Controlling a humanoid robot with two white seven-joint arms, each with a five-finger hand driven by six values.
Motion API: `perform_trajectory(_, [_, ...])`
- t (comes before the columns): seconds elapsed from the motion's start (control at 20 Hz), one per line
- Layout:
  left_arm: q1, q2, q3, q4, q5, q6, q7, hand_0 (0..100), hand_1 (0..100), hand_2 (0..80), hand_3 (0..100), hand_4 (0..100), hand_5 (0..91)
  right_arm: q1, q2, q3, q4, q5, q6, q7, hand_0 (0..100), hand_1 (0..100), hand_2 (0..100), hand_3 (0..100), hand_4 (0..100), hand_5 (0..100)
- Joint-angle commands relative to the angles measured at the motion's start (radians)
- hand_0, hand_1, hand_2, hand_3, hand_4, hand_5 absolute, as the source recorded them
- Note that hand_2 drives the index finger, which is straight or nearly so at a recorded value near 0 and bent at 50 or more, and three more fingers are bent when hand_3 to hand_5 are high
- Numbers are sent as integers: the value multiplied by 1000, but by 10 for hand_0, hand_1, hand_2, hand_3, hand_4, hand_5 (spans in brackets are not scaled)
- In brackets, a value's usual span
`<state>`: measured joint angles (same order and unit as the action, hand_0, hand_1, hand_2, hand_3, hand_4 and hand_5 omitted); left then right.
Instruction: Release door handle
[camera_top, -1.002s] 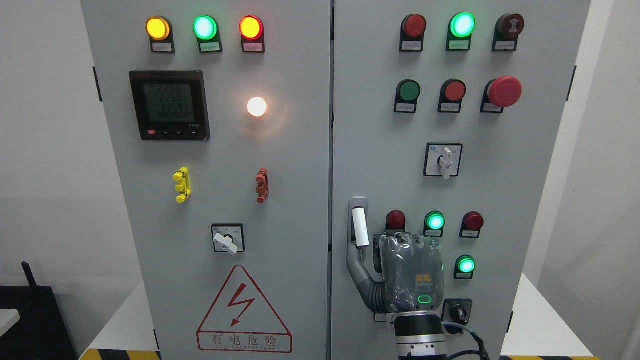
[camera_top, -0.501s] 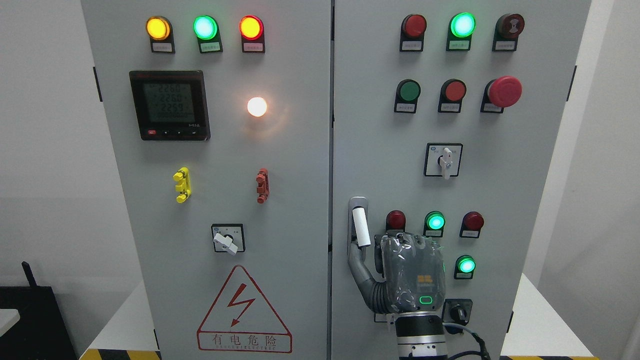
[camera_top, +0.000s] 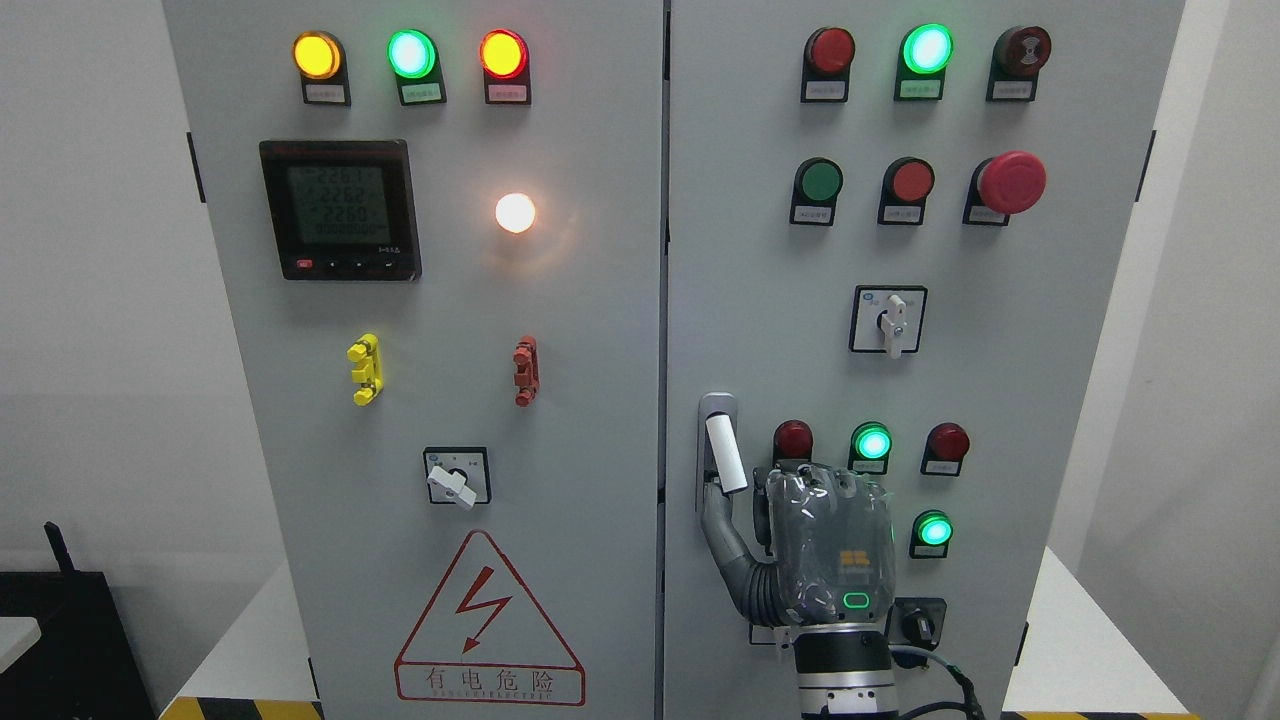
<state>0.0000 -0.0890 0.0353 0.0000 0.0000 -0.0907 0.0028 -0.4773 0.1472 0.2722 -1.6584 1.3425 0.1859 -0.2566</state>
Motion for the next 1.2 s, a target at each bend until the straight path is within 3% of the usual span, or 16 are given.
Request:
perform_trajectory(0.0, [-15, 0, 0, 25, -29, 0, 0, 120, 389, 0, 0, 0, 0, 0, 0, -8, -4, 0, 1, -10, 614, 351, 1000, 1000, 1000, 970])
perform_trajectory(1.15, [-15, 0, 0, 23, -29, 0, 0, 120, 389, 0, 0, 0, 0, -3, 0, -10, -6, 0, 15, -10, 600, 409, 1000, 1000, 1000, 971])
